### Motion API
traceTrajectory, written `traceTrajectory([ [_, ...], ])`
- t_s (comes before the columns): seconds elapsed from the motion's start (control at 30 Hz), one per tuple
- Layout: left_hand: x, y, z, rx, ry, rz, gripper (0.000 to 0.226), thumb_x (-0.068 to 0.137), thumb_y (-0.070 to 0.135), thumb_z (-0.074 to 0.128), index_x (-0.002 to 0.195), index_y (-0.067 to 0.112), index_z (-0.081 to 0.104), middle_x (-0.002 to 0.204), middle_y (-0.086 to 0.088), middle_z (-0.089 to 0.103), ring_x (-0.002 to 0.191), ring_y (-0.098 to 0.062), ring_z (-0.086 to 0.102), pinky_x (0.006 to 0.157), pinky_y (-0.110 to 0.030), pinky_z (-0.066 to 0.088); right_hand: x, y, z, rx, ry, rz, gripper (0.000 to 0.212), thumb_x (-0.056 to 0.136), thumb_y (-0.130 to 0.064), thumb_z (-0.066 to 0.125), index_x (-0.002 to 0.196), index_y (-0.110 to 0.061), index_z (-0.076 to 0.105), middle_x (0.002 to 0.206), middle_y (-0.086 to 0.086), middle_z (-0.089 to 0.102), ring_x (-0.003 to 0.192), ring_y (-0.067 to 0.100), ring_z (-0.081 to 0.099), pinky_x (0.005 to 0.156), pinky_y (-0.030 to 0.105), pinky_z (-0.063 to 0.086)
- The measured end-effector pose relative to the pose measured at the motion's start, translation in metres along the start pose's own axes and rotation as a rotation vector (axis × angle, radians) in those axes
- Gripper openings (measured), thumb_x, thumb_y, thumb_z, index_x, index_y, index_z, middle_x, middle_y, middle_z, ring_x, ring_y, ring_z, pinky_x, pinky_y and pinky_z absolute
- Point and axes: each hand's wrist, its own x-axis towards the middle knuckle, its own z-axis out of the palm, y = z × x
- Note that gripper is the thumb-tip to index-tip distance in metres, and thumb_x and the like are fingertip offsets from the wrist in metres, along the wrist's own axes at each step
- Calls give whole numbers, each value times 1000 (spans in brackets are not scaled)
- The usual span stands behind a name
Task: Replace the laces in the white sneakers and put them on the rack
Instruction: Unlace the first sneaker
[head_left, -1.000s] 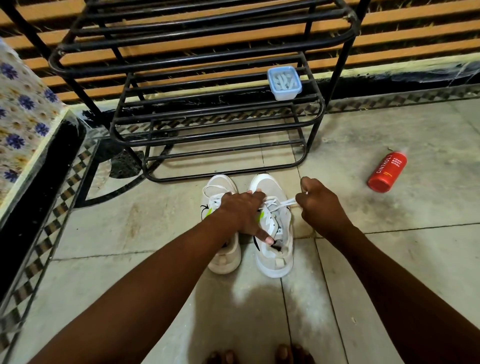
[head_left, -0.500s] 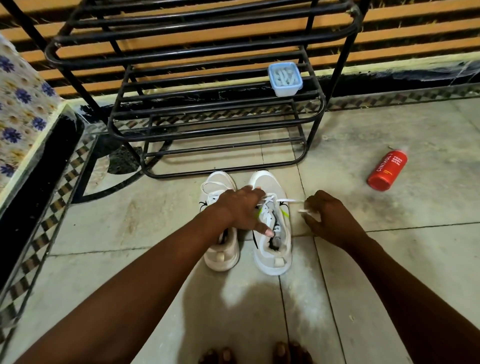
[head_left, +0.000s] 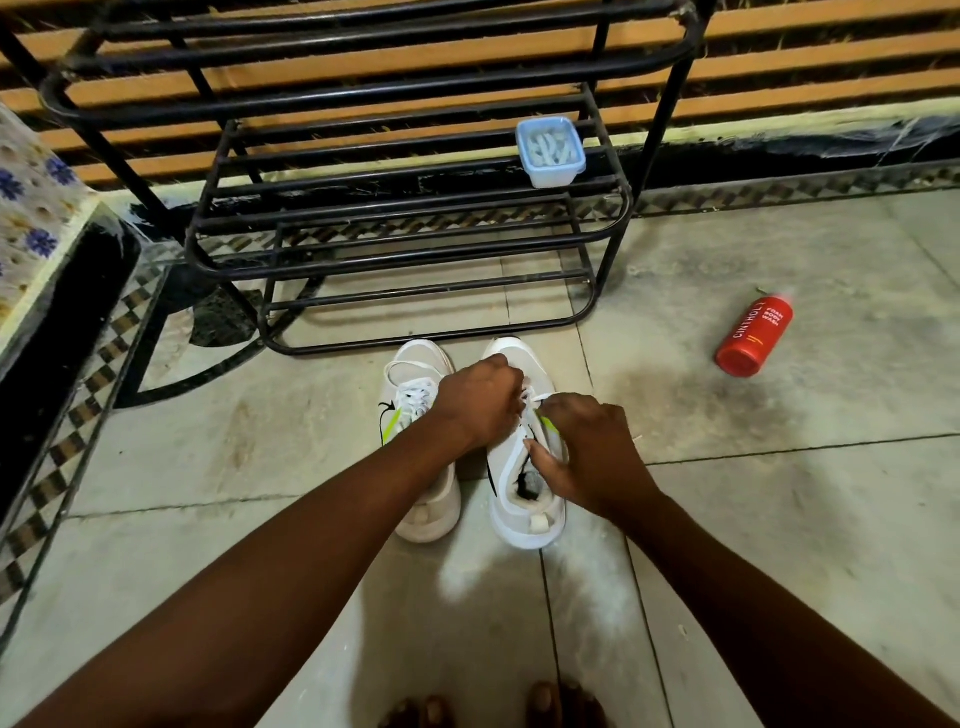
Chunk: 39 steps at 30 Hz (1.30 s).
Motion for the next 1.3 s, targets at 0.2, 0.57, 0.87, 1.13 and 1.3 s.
traceTrajectory([
  [0.2, 11, 7, 8, 250, -29, 113, 31, 101, 25, 56, 128, 11, 57, 126, -8, 55, 111, -32, 65, 67, -37, 46, -8, 0, 16, 67, 44, -44, 45, 100, -41, 51, 125, -6, 65, 125, 8, 65, 117, 26, 61, 92, 41, 53],
  [0.57, 18, -9, 2, -395, 71, -281, 13, 90, 18, 65, 90, 6, 60, 101, -18, 68, 102, -37, 62, 81, -41, 52, -13, -6, 17, 4, 75, -41, 47, 104, -40, 40, 126, -6, 64, 121, 9, 66, 112, 28, 64, 91, 41, 53],
  [0.87, 11, -8, -1, -515, -35, -170, 12, 81, 20, 71, 92, 16, 70, 89, 5, 71, 93, -18, 66, 79, -26, 49, -15, -4, 20, -14, 110, -61, 48, 104, -40, 37, 123, -6, 66, 121, 9, 67, 112, 29, 65, 88, 42, 55],
  [1.13, 10, -8, 17, -245, 43, -182, 2, 92, 27, 67, 90, 28, 67, 112, 2, 68, 115, -26, 48, 98, -44, 43, -17, -4, 22, -42, 98, -39, 48, 103, -41, 39, 128, -8, 64, 125, 8, 65, 115, 26, 64, 88, 40, 57],
  [1.3, 13, -5, 18, -746, 74, -414, 25, 103, 21, 56, 82, 12, 62, 89, -7, 71, 79, -13, 70, 71, -28, 55, -15, -6, 23, -53, 120, -44, 49, 102, -42, 39, 125, -6, 64, 122, 8, 66, 111, 26, 66, 78, 39, 60],
])
